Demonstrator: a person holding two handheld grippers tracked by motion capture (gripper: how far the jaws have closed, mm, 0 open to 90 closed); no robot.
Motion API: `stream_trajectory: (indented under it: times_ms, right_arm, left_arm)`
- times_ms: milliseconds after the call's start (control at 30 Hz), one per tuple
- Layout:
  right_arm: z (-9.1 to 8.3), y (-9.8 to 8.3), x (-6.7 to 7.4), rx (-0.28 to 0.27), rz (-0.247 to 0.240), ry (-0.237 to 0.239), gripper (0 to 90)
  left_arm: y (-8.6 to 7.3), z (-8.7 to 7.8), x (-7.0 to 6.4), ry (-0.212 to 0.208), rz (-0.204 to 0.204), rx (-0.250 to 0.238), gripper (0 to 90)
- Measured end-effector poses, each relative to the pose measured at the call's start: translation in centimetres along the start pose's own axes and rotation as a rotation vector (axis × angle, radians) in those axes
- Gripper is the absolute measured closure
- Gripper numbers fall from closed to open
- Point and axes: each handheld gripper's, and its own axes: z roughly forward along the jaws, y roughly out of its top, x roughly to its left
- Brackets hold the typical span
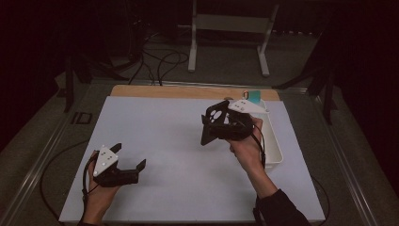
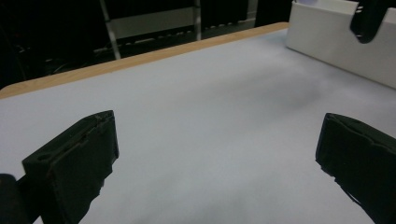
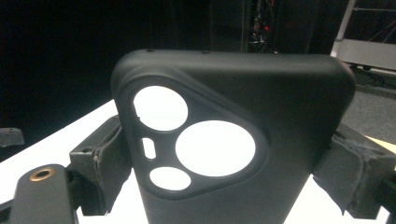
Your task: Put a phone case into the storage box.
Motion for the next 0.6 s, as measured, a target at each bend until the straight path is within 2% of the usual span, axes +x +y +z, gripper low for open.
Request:
stream_trajectory:
  times_ms: [67, 167, 600]
  right_arm:
    - [0.1, 0.0, -0.3, 0.002, 0.015, 0.003, 13.1]
    - [0.1, 0.1, -0.9, 0.002, 0.028, -0.002, 13.1]
    - [0.3, 0.4, -2.0, -0.007, 0.045, -0.027, 13.1]
  left_arm:
    - [-0.3, -0.2, 0.1, -0.001, 0.0, -0.003, 0.1]
    - [-0.9, -0.5, 0.3, 0.02, 0.014, 0.012, 0.1]
    - [-2.2, -1.2, 0.9, 0.041, -0.015, 0.003, 0.1]
